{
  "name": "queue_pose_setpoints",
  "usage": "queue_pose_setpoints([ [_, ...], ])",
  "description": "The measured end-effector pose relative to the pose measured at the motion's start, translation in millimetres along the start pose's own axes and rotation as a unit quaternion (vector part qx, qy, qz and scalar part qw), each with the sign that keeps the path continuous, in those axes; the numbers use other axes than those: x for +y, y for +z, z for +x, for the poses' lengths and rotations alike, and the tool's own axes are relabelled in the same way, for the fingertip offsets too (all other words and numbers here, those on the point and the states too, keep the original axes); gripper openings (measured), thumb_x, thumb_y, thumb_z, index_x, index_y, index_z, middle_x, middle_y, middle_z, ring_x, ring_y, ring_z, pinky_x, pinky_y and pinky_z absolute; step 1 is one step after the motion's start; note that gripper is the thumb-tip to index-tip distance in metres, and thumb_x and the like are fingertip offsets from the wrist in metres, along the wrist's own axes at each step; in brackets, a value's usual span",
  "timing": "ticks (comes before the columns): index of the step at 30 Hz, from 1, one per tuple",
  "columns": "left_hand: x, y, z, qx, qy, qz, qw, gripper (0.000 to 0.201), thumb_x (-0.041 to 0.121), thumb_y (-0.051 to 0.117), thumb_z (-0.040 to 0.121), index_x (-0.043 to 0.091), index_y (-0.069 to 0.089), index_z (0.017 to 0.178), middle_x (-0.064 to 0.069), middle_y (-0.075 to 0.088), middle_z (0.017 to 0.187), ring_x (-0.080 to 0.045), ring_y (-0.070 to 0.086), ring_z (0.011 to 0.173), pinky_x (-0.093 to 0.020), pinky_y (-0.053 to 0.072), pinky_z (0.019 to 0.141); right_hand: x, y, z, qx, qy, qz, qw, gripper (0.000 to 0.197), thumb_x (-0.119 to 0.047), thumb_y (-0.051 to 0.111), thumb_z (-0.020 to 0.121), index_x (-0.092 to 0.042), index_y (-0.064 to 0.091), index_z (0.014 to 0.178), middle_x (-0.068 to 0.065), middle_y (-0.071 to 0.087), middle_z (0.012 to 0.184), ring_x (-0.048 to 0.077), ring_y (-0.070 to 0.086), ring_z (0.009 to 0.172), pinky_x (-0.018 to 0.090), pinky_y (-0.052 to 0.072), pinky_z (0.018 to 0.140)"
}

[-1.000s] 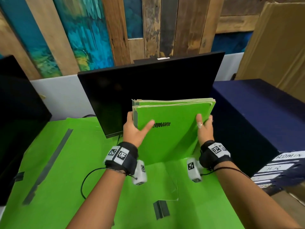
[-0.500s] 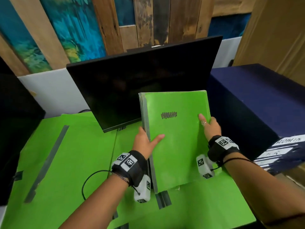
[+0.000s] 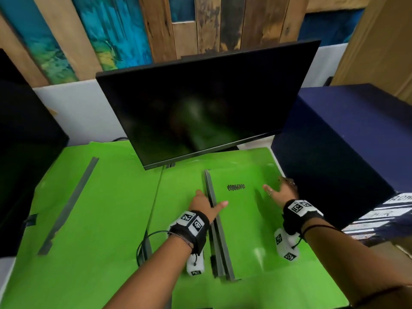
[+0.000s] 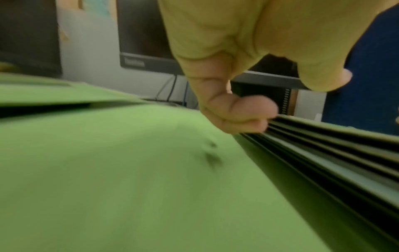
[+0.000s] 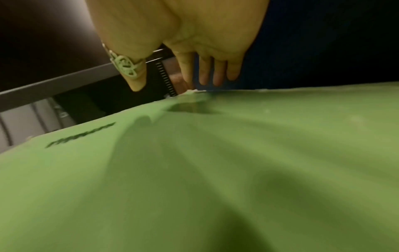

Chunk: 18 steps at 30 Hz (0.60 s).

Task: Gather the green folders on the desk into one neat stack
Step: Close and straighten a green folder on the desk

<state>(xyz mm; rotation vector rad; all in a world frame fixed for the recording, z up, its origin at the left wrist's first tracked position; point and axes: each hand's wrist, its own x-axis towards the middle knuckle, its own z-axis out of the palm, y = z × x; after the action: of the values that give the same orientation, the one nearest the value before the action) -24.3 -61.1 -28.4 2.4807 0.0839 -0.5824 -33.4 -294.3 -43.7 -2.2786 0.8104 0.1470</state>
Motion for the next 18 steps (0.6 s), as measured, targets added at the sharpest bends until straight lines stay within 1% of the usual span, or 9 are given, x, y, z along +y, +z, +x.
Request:
queue_pose_setpoints([
  [3, -11, -18, 5, 0.079, 0.013, 0.016, 0.997, 0.067, 0.042, 0.064, 0.082, 0.001, 0.034, 0.126, -0.017, 0.051, 0.127, -0.031, 0.055, 0.115, -0.035, 0.049, 0.093, -20, 14, -3, -0.047, -0.058, -0.062, 0.995, 0.065, -0.038, 0.057, 0.089, -0.016, 0.032, 0.144, 0.017, 0.025, 0.150, 0.033, 0.029, 0.137, 0.046, 0.030, 0.112],
  [4, -16, -25, 5, 0.105, 0.019, 0.050, 0.993, 0.056, 0.034, 0.064, 0.084, 0.003, 0.037, 0.122, -0.015, 0.050, 0.126, -0.030, 0.053, 0.114, -0.035, 0.047, 0.094, -28, 20, -6, -0.050, -0.093, -0.092, 0.990, 0.062, -0.038, 0.056, 0.089, -0.017, 0.033, 0.143, 0.015, 0.024, 0.150, 0.033, 0.026, 0.138, 0.045, 0.027, 0.113],
  [6, -31, -37, 7, 0.145, 0.012, 0.142, 0.979, 0.047, 0.024, 0.061, 0.085, 0.005, 0.040, 0.122, -0.012, 0.045, 0.128, -0.027, 0.045, 0.118, -0.034, 0.042, 0.099, -44, 31, -15, -0.060, -0.164, -0.118, 0.978, 0.056, -0.037, 0.054, 0.090, -0.018, 0.038, 0.140, 0.012, 0.025, 0.149, 0.030, 0.025, 0.138, 0.043, 0.024, 0.114],
  [8, -48, -49, 9, 0.161, -0.026, 0.207, 0.965, 0.052, 0.025, 0.061, 0.084, 0.005, 0.040, 0.127, -0.013, 0.039, 0.134, -0.028, 0.038, 0.124, -0.036, 0.039, 0.104, -57, 45, -23, -0.081, -0.225, -0.120, 0.964, 0.054, -0.037, 0.055, 0.090, -0.020, 0.040, 0.139, 0.008, 0.023, 0.151, 0.029, 0.025, 0.138, 0.042, 0.022, 0.116],
  [9, -56, -54, 10, 0.159, -0.058, 0.217, 0.961, 0.059, 0.028, 0.062, 0.083, 0.005, 0.038, 0.132, -0.015, 0.034, 0.140, -0.031, 0.032, 0.131, -0.041, 0.035, 0.108, -63, 52, -27, -0.091, -0.252, -0.137, 0.954, 0.056, -0.040, 0.055, 0.089, -0.023, 0.039, 0.139, 0.007, 0.021, 0.153, 0.029, 0.023, 0.140, 0.043, 0.021, 0.117],
  [12, -82, -65, 10, 0.128, -0.161, 0.206, 0.957, 0.080, 0.033, 0.064, 0.082, 0.011, 0.019, 0.145, -0.017, 0.001, 0.157, -0.041, 0.005, 0.143, -0.057, 0.020, 0.114, -72, 75, -38, -0.129, -0.290, -0.235, 0.919, 0.068, -0.057, 0.050, 0.085, -0.035, 0.025, 0.144, 0.002, 0.007, 0.158, 0.029, 0.007, 0.145, 0.053, 0.008, 0.116],
  [14, -95, -68, 9, 0.107, -0.201, 0.173, 0.958, 0.080, 0.029, 0.060, 0.086, 0.013, 0.012, 0.147, -0.017, -0.007, 0.157, -0.045, 0.004, 0.142, -0.058, 0.022, 0.112, -70, 87, -41, -0.148, -0.281, -0.276, 0.907, 0.075, -0.061, 0.049, 0.084, -0.040, 0.014, 0.146, -0.001, -0.001, 0.158, 0.029, -0.001, 0.146, 0.057, 0.000, 0.114],
  [16, -102, -65, 5, 0.091, -0.211, 0.168, 0.959, 0.072, 0.012, 0.050, 0.091, 0.012, 0.006, 0.149, -0.019, -0.003, 0.156, -0.048, 0.010, 0.140, -0.057, 0.030, 0.109, -67, 92, -42, -0.152, -0.272, -0.282, 0.907, 0.078, -0.060, 0.050, 0.083, -0.042, 0.009, 0.146, -0.002, -0.005, 0.158, 0.028, -0.006, 0.146, 0.058, -0.002, 0.114],
  [18, -104, -61, 3, 0.078, -0.194, 0.205, 0.956, 0.076, 0.001, 0.046, 0.091, 0.011, -0.001, 0.149, -0.023, 0.003, 0.155, -0.051, 0.017, 0.138, -0.055, 0.035, 0.106, -66, 93, -42, -0.155, -0.267, -0.277, 0.910, 0.079, -0.059, 0.052, 0.082, -0.042, 0.009, 0.146, -0.003, -0.006, 0.158, 0.027, -0.007, 0.146, 0.058, -0.002, 0.113],
])
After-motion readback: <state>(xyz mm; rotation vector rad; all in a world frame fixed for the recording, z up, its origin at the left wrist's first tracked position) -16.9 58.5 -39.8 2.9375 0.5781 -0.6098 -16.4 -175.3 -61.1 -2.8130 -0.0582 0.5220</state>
